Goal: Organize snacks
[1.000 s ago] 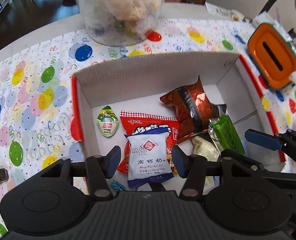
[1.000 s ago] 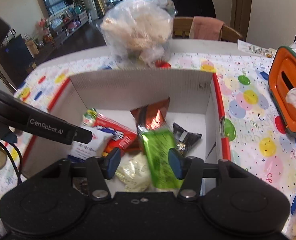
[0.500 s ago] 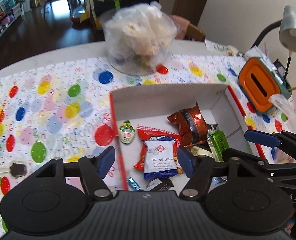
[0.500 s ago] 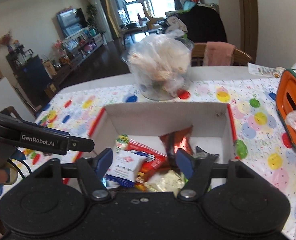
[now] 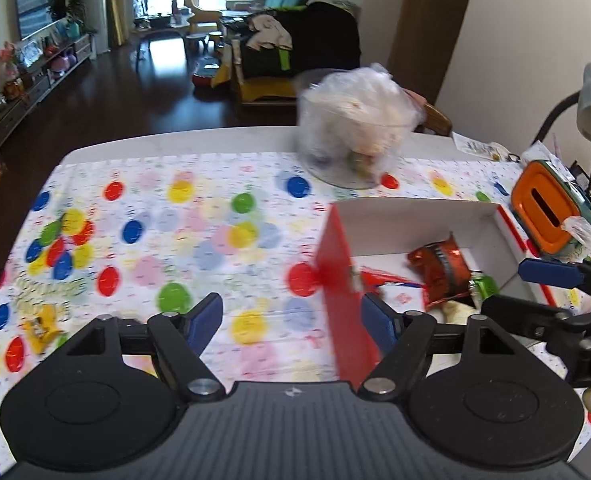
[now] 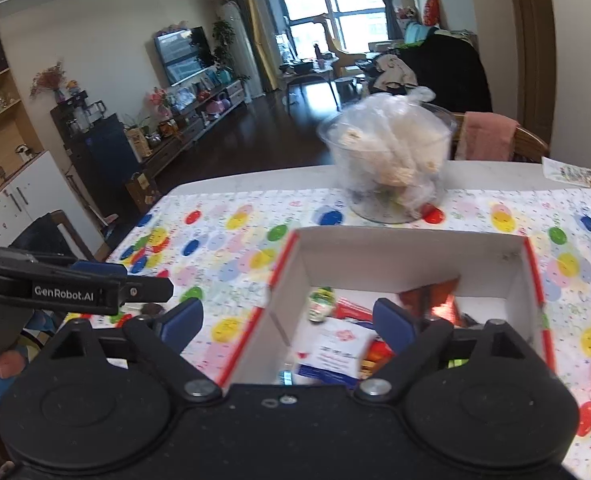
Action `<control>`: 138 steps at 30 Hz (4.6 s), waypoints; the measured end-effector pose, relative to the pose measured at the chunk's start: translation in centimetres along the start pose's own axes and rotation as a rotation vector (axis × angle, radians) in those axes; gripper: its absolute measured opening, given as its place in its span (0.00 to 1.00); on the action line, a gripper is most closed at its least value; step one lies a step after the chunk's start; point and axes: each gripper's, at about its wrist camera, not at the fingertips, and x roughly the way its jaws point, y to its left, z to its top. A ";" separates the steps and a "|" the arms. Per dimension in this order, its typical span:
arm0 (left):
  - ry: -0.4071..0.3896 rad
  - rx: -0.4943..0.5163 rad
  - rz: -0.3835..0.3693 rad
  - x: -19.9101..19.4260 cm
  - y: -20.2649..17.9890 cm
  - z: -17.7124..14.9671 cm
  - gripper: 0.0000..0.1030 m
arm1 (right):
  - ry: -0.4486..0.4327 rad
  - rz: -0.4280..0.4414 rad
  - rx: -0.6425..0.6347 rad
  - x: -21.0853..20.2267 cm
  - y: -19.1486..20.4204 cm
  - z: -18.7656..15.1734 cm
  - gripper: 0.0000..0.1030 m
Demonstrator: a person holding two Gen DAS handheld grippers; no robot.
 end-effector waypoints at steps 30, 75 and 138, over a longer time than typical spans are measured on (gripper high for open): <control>0.109 0.121 -0.049 1.2 26.0 -4.9 0.78 | 0.261 0.095 -0.301 17.1 20.7 -1.7 0.96; 0.268 0.188 -0.062 13.2 31.1 -3.8 0.41 | 0.423 0.091 -0.510 30.3 23.3 -3.5 0.50; 0.125 0.191 -0.219 3.0 -0.6 0.9 0.33 | 0.047 -0.304 0.131 1.3 0.6 -2.7 0.50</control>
